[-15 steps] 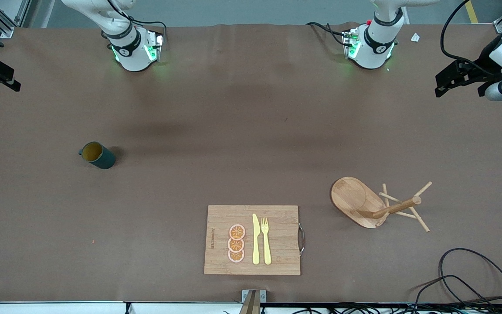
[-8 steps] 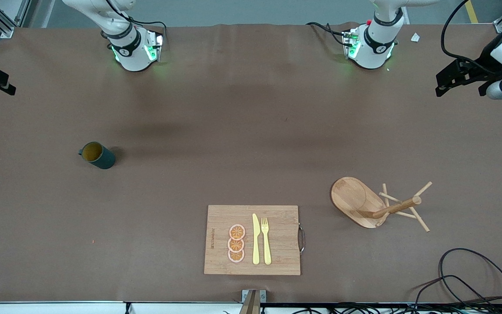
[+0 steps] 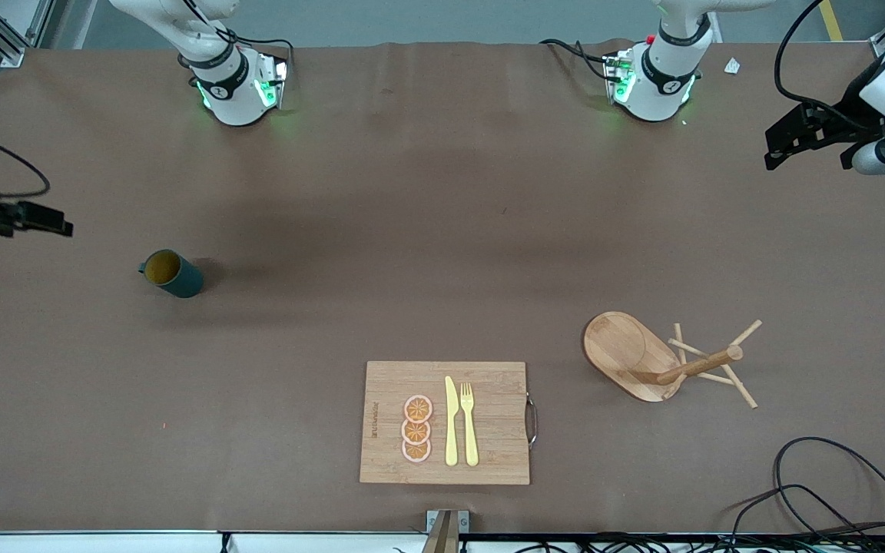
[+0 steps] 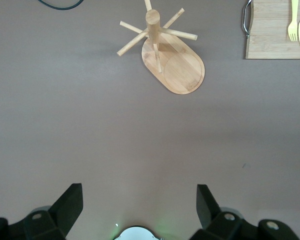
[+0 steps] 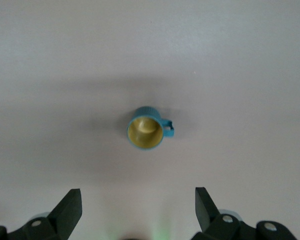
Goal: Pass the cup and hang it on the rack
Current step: 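Reach the right gripper to the teal mug and grasp its rim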
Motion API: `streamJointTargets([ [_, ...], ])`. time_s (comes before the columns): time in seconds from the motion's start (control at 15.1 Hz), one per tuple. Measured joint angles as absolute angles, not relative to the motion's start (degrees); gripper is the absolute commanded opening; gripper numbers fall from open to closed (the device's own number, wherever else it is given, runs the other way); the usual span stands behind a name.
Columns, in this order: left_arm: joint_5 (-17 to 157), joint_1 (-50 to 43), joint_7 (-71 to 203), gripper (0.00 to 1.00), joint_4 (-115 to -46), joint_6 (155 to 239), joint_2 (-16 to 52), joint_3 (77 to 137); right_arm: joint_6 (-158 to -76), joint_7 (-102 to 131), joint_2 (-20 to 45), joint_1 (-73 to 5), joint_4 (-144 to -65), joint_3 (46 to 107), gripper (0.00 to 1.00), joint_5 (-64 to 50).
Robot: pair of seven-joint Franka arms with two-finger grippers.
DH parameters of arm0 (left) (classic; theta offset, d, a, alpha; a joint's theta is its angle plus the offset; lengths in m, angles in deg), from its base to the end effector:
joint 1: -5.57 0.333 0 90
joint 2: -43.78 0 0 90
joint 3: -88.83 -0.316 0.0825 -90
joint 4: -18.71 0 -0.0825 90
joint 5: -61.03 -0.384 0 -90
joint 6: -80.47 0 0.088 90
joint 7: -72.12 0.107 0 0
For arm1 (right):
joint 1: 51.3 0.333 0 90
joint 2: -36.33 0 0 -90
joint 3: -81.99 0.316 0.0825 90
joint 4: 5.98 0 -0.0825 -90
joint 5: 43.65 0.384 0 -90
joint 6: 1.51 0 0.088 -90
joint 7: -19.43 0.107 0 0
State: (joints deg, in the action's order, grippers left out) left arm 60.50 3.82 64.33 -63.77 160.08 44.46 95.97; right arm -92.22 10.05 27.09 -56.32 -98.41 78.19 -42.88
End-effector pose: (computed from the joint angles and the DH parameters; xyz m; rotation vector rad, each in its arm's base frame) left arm 0.5246 -0.0814 0.6761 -3.1249 0.0276 0.0568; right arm 0.5845 -0.0868 0.5132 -3.0950 -0.0126 0.2920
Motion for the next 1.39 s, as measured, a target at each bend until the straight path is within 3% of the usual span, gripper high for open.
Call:
streamJointTargets([
  [0.26, 60.50, 3.75, 64.33, 1.00, -63.80, 160.09, 44.40, 96.01, -104.86, 2.96, 24.17, -56.43, -106.09, 78.18, 1.00, -42.89],
  [0.99, 60.51, 3.63, 64.28, 1.00, -63.88, 160.09, 44.23, 96.04, -137.57, -16.19, 23.68, -58.17, -131.95, 78.19, 0.97, -42.89],
  [1.26, 60.51, 3.33, 64.28, 1.00, -63.90, 160.08, 44.23, 96.20, -140.88, -17.34, 22.02, -58.17, -134.51, 78.20, 0.73, -42.89],
  [1.32, 60.51, 3.28, 64.28, 1.00, -63.91, 160.09, 44.23, 96.24, -141.09, -17.55, 21.42, -58.18, -134.51, 78.20, 0.60, -42.89],
  [1.39, 60.51, 3.26, 64.28, 1.00, -63.91, 160.09, 44.23, 96.27, -141.18, -18.26, 20.93, -58.22, -134.51, 78.20, 0.38, -42.89],
])
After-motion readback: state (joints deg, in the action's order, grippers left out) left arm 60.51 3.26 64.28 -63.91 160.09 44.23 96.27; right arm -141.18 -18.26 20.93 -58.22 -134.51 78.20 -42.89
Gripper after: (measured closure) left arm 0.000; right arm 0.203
